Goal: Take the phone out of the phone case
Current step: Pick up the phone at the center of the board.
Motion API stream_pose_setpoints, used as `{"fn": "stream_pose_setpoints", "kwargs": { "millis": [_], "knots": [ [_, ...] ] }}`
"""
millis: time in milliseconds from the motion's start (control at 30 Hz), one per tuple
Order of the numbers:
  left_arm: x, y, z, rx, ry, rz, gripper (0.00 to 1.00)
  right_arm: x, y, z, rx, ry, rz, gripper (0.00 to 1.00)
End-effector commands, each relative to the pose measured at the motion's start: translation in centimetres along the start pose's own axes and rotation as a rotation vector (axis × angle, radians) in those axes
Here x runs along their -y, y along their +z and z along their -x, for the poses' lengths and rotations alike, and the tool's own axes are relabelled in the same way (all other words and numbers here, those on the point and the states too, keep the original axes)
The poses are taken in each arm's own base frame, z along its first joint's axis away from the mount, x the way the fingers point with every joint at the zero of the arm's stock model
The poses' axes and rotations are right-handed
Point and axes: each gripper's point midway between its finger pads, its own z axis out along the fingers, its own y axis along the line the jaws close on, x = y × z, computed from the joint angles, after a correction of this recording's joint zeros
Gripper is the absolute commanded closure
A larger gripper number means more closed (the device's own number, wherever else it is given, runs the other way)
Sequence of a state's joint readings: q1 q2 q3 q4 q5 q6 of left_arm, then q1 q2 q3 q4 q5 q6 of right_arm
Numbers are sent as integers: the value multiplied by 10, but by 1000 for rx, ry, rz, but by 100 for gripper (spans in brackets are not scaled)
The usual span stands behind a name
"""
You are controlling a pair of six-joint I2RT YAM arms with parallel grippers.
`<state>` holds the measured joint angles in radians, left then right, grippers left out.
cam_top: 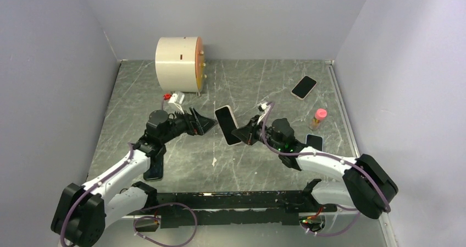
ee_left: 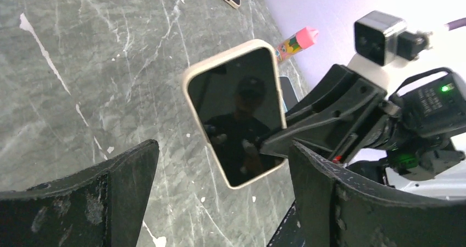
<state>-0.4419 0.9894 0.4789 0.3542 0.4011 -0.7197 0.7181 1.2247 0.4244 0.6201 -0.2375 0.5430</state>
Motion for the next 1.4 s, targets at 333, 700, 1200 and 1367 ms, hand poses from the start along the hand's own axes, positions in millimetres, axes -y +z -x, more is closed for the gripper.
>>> {"fn": "stream_pose_setpoints", "kwargs": {
  "millis": [333, 700, 1200, 1367],
  "knots": [
    [57, 0, -6, -16, 132, -434, 16, -82, -47, 63, 176, -92, 520, 100],
    [75, -8, 3, -22, 173, -482, 33, -96, -43, 65, 132, -120, 618, 100],
    [86, -10, 10, -10, 93, -524, 55, -96, -34, 60, 80, -101, 656, 100],
    [95, -17, 11, 2, 102, -565, 76, -97, -33, 59, 81, -81, 678, 99]
  ]
}}
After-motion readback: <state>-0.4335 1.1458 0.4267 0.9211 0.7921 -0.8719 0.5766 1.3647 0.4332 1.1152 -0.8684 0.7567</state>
